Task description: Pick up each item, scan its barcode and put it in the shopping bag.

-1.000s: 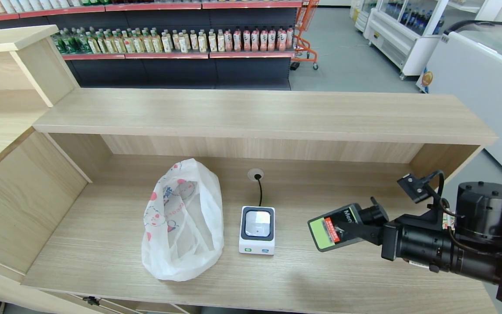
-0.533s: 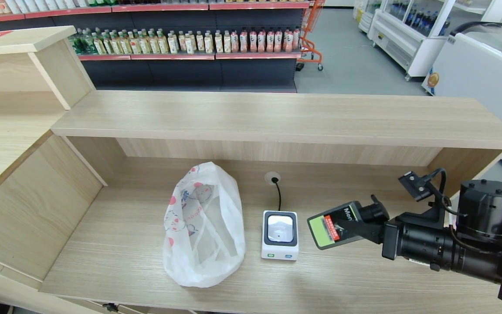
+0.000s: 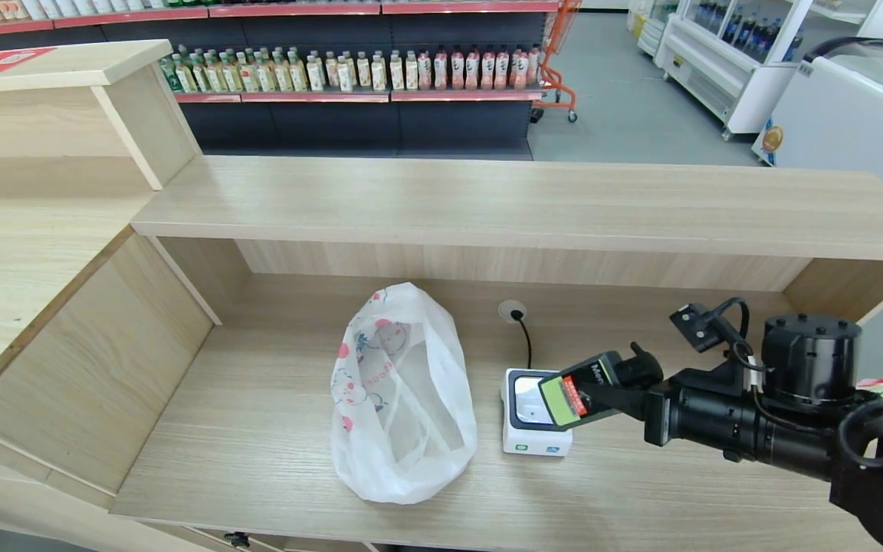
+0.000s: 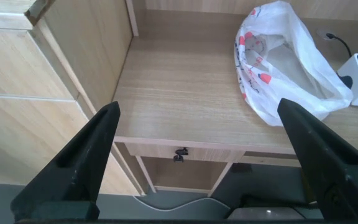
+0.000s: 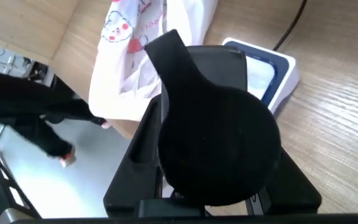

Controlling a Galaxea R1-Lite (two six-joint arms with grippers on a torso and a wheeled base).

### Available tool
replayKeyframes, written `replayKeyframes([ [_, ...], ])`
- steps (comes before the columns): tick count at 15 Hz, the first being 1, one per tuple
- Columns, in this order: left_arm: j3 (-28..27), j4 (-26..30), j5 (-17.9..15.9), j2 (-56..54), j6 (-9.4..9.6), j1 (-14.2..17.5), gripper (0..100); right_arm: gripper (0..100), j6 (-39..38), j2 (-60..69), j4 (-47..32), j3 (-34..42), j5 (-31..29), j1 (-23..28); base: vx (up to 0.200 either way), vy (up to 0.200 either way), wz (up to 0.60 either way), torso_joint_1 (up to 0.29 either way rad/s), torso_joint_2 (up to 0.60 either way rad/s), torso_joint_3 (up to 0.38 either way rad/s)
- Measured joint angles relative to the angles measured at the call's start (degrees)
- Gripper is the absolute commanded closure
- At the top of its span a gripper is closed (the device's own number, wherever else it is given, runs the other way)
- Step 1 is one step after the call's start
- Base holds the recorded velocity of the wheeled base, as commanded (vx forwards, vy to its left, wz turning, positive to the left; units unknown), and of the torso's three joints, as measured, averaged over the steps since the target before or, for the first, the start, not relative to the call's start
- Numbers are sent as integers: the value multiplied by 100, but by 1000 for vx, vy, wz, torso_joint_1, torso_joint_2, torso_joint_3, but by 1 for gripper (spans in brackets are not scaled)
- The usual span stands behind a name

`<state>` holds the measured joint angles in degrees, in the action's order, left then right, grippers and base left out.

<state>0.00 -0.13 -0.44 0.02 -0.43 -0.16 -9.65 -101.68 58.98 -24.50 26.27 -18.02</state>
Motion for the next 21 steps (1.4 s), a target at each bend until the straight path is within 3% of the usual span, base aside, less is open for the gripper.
replayKeyframes([
  [5, 0, -2, 0, 0, 0, 0, 0, 100, 172, -708, 59, -455, 0, -23, 0, 0, 0, 0, 0, 0],
  [9, 0, -2, 0, 0, 10, 0, 0, 100, 330, -1399, 824, -573, 13, -9, 0, 0, 0, 0, 0, 0],
  [21, 0, -2, 0, 0, 10, -2, 0, 100, 356, -2057, 887, -980, 38, -52, 0, 0, 0, 0, 0, 0],
])
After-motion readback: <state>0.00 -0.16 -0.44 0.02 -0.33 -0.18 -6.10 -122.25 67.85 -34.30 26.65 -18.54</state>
